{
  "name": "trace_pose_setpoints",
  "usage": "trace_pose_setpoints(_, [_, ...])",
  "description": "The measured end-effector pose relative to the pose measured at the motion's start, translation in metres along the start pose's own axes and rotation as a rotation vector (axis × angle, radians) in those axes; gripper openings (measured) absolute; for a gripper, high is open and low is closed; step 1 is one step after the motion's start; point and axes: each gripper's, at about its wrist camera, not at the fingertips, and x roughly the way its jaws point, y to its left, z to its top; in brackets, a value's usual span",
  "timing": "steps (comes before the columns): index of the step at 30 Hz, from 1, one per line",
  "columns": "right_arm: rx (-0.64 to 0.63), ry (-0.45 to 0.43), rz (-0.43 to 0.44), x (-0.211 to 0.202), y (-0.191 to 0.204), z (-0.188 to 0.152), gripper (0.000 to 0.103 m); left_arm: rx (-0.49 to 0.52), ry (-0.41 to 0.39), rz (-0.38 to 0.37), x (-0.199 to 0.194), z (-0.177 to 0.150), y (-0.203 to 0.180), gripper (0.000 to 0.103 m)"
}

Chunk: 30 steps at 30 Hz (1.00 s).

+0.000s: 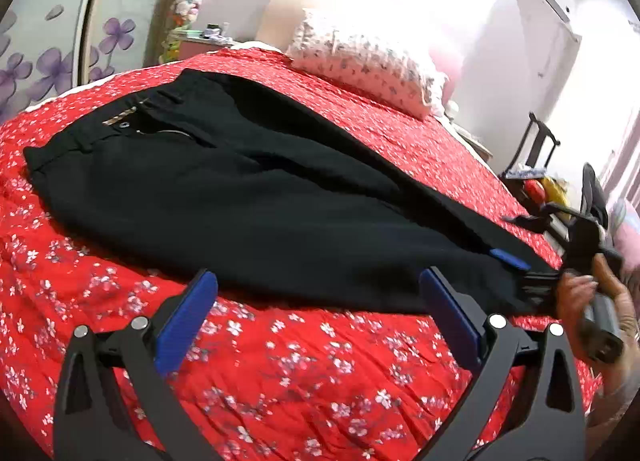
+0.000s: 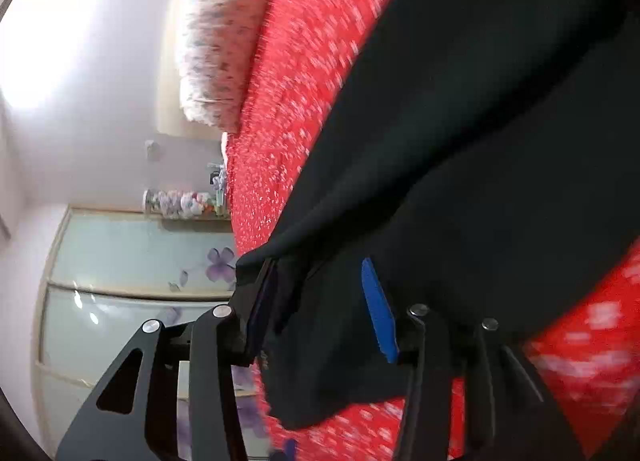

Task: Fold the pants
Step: 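Lift the hems with the right tool and carry them toward the waistband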

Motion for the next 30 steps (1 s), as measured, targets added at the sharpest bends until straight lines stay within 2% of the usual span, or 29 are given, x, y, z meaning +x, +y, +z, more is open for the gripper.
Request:
trace_pose_setpoints(6, [0.066,-0.066,-0.018,0.025,-0.008,0.003,0.041,-0.043,0.008,-0.030,0.000,0.004,0.009,0.101])
trace_pose_setpoints(8, [0.084,-0.092,-0.026,0.030,-0.010,0.005,0.032,-0.038,0.009,-0.039,0.000,0.006,0.008,0.101])
trace_pose_setpoints(15, [0.092,-0.147,-0.044,0.038,-0.011,0.010,0.025,-0.036,0.018,-0.058,0.002,0.007,0.009,0.101])
trace_pose_setpoints(16, [0.086,-0.150,-0.049,0.040,-0.010,0.011,0.023,-0.034,0.018,-0.057,0.002,0.007,0.009,0.101])
trace_pose_setpoints(17, [0.073,-0.156,-0.057,0.039,-0.011,0.011,0.015,-0.032,0.018,-0.055,0.002,0.007,0.008,0.101])
trace_pose_setpoints(19, [0.048,-0.166,-0.051,0.035,-0.012,0.010,0.006,-0.032,0.021,-0.054,0.002,0.006,0.009,0.101])
trace_pose_setpoints(26, [-0.114,-0.148,0.001,0.014,0.000,-0.009,0.005,-0.057,0.075,-0.087,0.013,0.006,0.014,0.101])
trace_pose_setpoints(30, [-0.178,-0.117,0.004,-0.003,-0.009,-0.031,0.004,-0.098,0.064,-0.083,0.014,0.006,0.022,0.101])
